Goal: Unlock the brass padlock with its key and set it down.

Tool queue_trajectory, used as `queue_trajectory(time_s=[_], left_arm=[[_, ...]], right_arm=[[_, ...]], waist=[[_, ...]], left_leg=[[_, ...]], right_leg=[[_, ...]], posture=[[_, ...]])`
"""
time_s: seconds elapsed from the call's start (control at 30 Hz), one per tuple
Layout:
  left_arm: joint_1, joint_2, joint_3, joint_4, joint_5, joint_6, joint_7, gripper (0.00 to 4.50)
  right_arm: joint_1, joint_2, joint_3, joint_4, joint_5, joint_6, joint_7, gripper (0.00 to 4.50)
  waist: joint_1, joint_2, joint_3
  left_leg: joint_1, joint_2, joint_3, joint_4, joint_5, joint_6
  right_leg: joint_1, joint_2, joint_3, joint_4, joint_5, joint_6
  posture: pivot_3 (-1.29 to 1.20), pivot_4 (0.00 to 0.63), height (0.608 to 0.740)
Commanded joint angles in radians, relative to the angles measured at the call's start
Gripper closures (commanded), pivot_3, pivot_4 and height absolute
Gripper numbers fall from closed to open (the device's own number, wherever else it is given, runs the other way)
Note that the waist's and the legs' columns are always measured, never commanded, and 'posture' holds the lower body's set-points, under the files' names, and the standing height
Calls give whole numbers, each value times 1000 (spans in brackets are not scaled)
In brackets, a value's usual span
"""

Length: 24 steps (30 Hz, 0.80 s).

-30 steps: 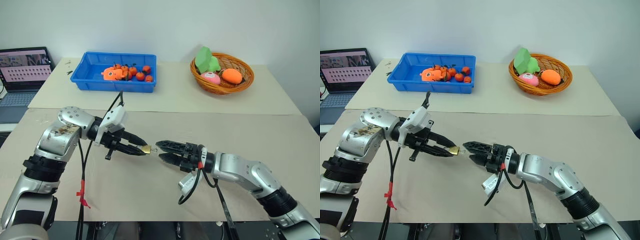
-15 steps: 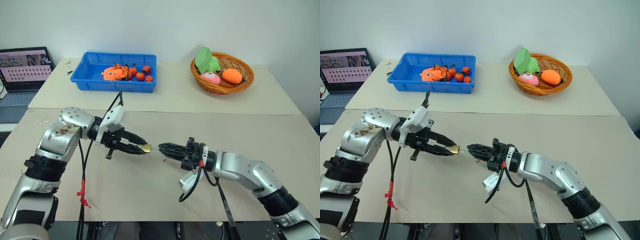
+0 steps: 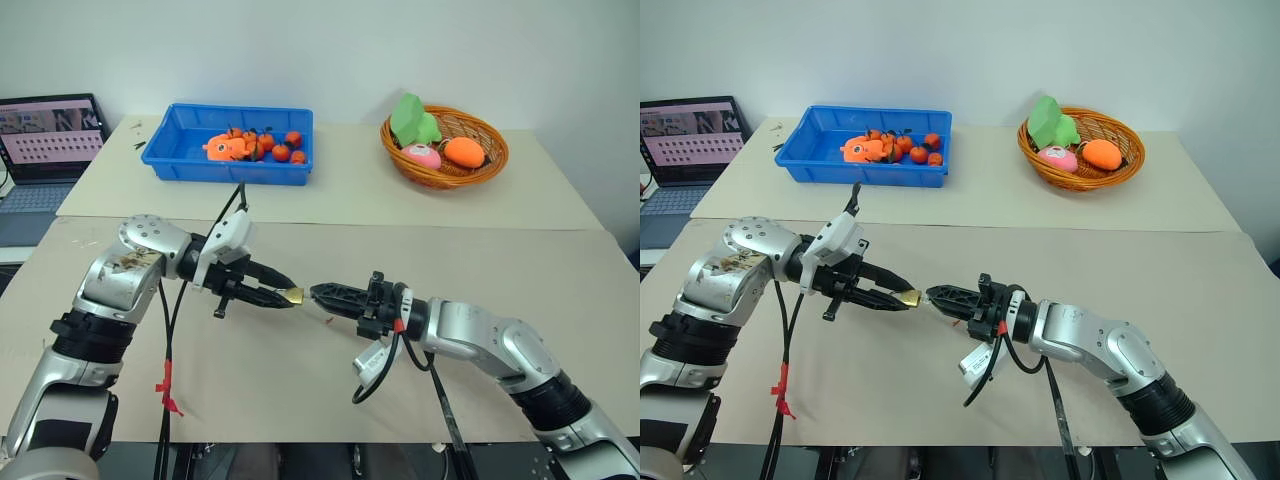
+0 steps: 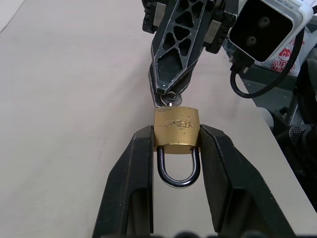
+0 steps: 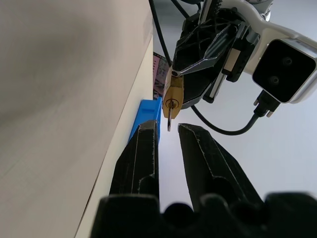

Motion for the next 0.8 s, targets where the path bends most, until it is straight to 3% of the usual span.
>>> queue_trajectory(time_s=[0.03,0.4,0.53,0.8], left_arm=[[-16,1,12,-15,-7,-5,5,3676],[-11,4,14,-33,-15,6,12,3676],[-10,7,14,-36,-17,9,15,3676],[-8,9,15,-41,-20,13,17,3676]], right_arm=[[-2,2,-34,-32,24,-6,-3,3467],[-2,9,-25,-30,23,-6,2,3467],[-1,12,-24,-30,23,-4,4,4428],[0,18,-22,-32,21,-5,7,4428]], waist=[[0,0,0],[0,0,0],[0,0,0],[0,0,0]], left_leg=[[0,0,0,0,0,0],[0,0,0,0,0,0],[0,0,0,0,0,0],[0,0,0,0,0,0]], right_leg=[[0,0,0,0,0,0],[0,0,0,0,0,0],[0,0,0,0,0,0],[0,0,0,0,0,0]], posture=[[0,150,740],[0,150,740],[0,150,740],[0,150,740]])
